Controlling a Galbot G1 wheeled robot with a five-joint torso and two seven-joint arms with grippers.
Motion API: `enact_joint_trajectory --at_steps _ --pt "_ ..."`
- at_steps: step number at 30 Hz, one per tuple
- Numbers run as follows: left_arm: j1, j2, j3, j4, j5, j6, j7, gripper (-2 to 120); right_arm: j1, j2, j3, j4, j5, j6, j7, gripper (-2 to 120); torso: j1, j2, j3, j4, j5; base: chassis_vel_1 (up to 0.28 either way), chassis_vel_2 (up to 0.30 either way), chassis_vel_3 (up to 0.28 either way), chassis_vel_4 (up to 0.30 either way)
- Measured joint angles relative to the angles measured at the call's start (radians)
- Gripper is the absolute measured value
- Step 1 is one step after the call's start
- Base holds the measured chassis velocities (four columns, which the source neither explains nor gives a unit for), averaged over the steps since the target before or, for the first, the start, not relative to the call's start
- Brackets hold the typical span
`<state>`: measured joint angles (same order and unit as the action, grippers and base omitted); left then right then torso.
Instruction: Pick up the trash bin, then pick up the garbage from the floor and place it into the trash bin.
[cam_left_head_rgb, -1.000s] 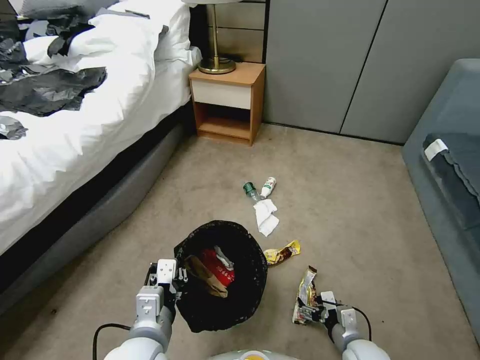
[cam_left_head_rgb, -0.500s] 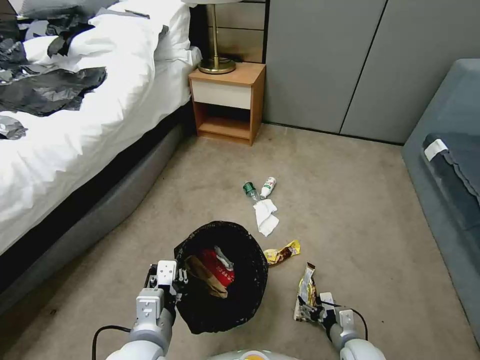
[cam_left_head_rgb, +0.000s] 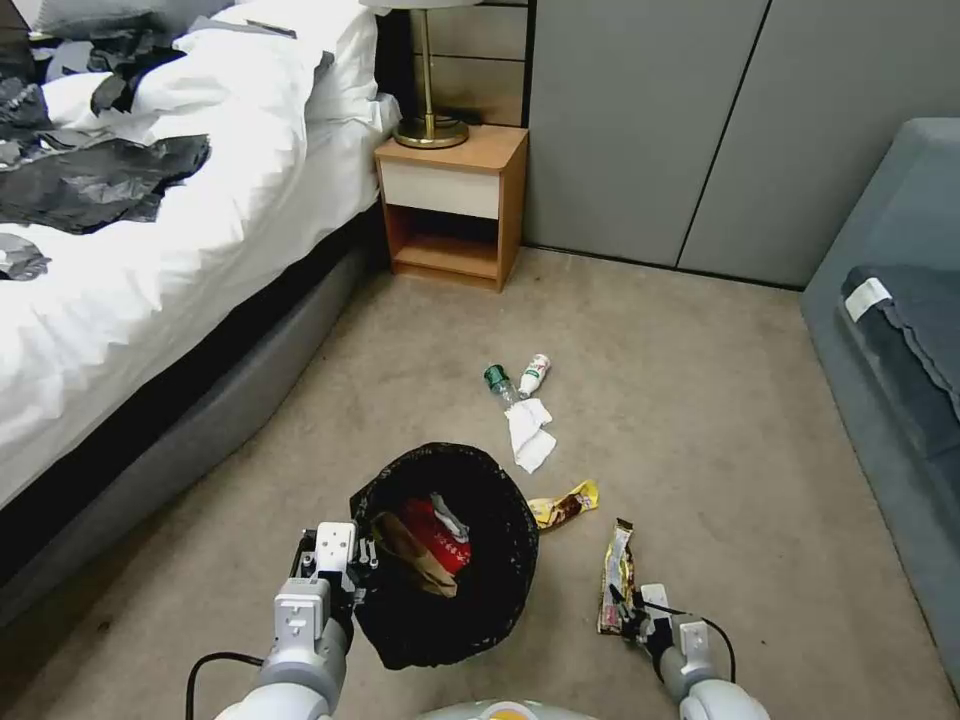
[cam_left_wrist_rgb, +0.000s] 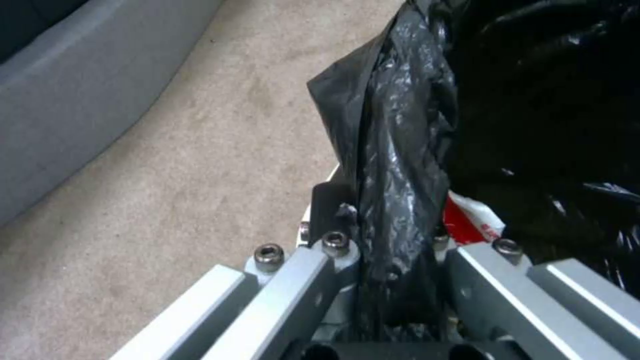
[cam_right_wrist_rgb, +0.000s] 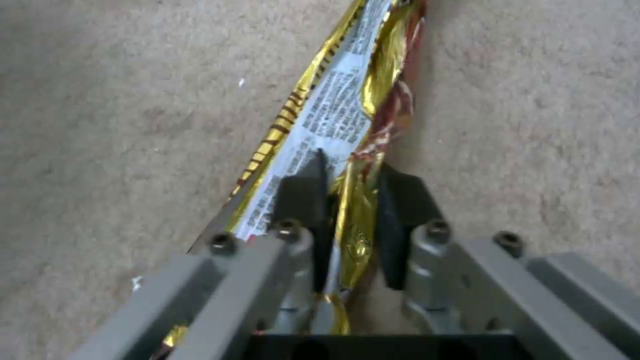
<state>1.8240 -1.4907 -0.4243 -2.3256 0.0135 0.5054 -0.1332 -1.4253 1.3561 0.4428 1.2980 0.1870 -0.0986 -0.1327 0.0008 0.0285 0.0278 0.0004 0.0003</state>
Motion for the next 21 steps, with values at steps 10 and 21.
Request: enact_joint_trajectory --at_steps 10,21 --pt "-0.004 0.0 0.006 0.007 0.0 0.0 0.0 1 -0.014 -0.004 0.0 0.048 0.001 0.022 0.006 0 0.0 0.0 0.0 -0.0002 -0.0001 0.0 0.0 0.0 0.0" --pt "-0.005 0.001 0.01 0.008 -0.002 0.0 0.0 1 -0.073 -0.008 0.001 0.228 0.02 0.177 0.011 0 0.0 0.0 0.0 -0.0005 -0.0002 0.0 0.0 0.0 0.0"
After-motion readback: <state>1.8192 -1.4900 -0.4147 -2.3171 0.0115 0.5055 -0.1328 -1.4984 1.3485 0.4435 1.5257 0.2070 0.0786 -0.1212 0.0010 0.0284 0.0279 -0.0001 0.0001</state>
